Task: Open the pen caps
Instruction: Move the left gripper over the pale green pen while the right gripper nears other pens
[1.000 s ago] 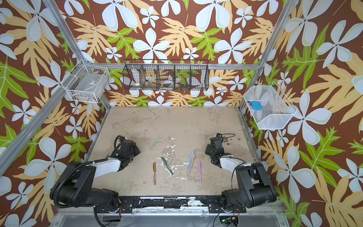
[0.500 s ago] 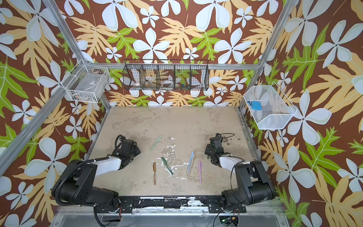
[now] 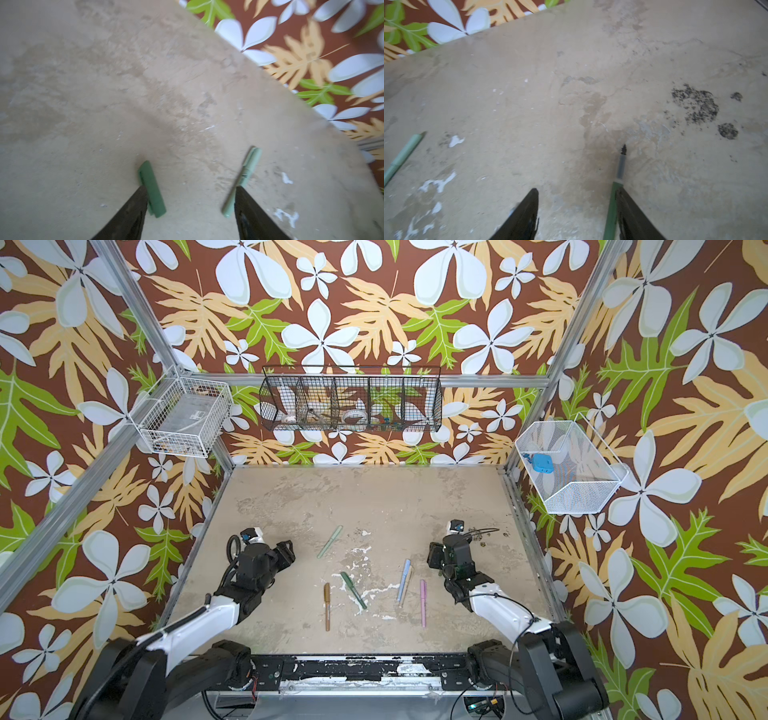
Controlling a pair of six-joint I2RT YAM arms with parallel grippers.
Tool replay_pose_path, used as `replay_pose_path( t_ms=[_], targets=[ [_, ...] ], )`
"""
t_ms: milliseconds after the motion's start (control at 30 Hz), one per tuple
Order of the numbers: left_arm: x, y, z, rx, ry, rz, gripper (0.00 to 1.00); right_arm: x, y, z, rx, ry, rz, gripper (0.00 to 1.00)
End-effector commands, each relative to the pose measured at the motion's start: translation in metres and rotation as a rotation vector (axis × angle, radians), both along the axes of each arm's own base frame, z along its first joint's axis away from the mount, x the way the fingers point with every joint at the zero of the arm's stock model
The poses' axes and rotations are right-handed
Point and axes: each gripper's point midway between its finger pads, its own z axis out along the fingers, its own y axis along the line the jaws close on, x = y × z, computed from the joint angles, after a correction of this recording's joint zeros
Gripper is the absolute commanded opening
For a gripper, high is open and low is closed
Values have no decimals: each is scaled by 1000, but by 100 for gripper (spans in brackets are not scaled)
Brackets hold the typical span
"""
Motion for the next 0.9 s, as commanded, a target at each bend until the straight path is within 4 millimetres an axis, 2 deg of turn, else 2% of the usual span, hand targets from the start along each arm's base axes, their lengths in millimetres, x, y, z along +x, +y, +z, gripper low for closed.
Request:
replay_pose_path(
  t_ms=[0, 67, 167, 267, 333, 433, 667, 867],
  targets=[
    [-7, -15, 43, 30, -190, -69, 68, -1, 25, 28, 1, -117, 97, 58],
    [-15, -34, 61, 38, -269, -158, 68, -6, 49, 39, 6, -160, 199, 57],
    [-22, -63, 72, 88, -319, -286, 68, -15, 90, 42, 4, -165, 378, 55],
    [-20, -90, 67, 112, -296, -411, 70, -22, 121, 31, 10, -121, 531, 56],
    [-14, -97, 56, 130, -241, -437, 71, -24, 134, 21, 36, -82, 590, 55],
    [-1, -96, 33, 190, -133, -411, 71, -23, 141, 12, 44, -42, 617, 55],
    [18, -104, -16, 264, 62, -426, 61, -26, 150, 4, 79, 2, 657, 53],
    [26, -104, -38, 304, 139, -418, 56, -35, 167, -2, 156, 56, 740, 52]
  ],
)
